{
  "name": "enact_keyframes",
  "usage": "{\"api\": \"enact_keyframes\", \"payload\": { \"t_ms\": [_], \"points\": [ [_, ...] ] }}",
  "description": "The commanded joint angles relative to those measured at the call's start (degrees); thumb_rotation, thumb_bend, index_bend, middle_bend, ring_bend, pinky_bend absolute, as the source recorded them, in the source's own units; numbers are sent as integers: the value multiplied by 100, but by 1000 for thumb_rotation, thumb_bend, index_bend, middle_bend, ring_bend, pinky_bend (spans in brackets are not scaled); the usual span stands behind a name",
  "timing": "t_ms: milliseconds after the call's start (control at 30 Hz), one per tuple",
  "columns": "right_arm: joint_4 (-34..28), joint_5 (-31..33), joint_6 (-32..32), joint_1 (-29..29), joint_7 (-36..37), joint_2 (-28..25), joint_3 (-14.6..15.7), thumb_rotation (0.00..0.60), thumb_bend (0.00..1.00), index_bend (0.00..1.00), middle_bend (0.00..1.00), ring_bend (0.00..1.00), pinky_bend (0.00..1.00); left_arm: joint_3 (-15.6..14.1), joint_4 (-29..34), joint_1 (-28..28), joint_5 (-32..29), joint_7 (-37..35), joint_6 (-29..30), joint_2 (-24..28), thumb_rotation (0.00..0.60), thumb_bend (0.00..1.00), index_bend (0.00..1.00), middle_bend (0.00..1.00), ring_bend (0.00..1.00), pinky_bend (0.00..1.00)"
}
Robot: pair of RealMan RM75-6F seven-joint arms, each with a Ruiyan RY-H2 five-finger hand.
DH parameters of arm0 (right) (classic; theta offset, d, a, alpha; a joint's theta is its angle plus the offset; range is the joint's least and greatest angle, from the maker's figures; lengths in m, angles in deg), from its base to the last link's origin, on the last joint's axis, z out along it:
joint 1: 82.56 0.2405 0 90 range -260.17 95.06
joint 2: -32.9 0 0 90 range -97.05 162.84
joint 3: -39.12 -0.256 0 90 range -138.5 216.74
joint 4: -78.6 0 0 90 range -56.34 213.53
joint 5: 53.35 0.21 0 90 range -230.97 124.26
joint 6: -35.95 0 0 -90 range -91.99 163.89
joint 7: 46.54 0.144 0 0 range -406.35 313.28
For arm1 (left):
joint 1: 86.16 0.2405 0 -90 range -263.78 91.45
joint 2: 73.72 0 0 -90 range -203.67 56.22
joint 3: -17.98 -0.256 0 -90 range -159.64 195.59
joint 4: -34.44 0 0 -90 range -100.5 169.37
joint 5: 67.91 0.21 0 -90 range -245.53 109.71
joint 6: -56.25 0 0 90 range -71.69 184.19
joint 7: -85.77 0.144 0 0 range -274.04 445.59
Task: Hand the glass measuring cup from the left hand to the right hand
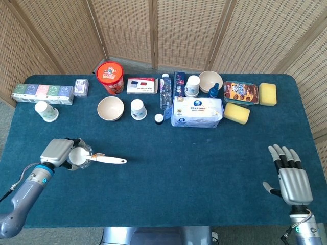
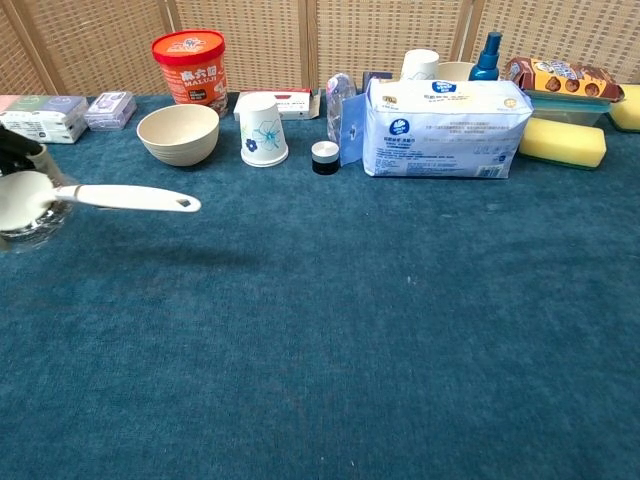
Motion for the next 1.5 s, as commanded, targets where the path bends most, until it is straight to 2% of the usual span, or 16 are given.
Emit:
{"api": "enact_keyframes", "payload": {
  "t_ms": [33,267,367,467,600,767,967,1133,1500],
  "points": [
    [-250,35,155,95,-173,-59,13,600,0,0,0,0,0,64,176,-182,-180,139,-79,41,600,0,391,372,313,410],
    [-846,139,467,354,-587,-166,-88,600,0,0,0,0,0,199,538,-711,-722,549,-161,-84,600,0,389,372,308,410],
    [-1126,293,653,487,-731,-193,-149,600,0,0,0,0,0,258,685,-1035,-1133,870,-89,-220,600,0,385,372,302,410],
    [-1299,372,738,592,-940,-194,-195,600,0,0,0,0,0,307,813,-1487,-1833,1265,-1,-439,600,0,385,372,302,410],
    [-1416,702,1000,854,-1093,-79,-356,600,0,0,0,0,0,546,788,-2323,-2802,1753,246,-1065,600,0,385,372,301,410],
    [-1327,894,1200,1089,-1031,-76,-500,600,0,0,0,0,0,670,590,-2949,-3586,2067,594,-1642,600,0,385,372,302,410],
    [-941,827,1506,1352,-446,-124,-615,600,0,0,0,0,0,802,126,-3446,-3879,2083,441,-2227,600,0,385,372,302,410],
    [-855,840,1632,1444,-283,-277,-602,600,0,0,0,0,0,866,-228,-3744,-3981,2105,473,-2578,600,0,385,372,302,410],
    [-1194,942,1847,1569,-409,-626,-457,600,0,0,0,0,0,1017,-401,-4088,-4146,2164,717,-2691,600,0,385,372,302,410]
  ]
}}
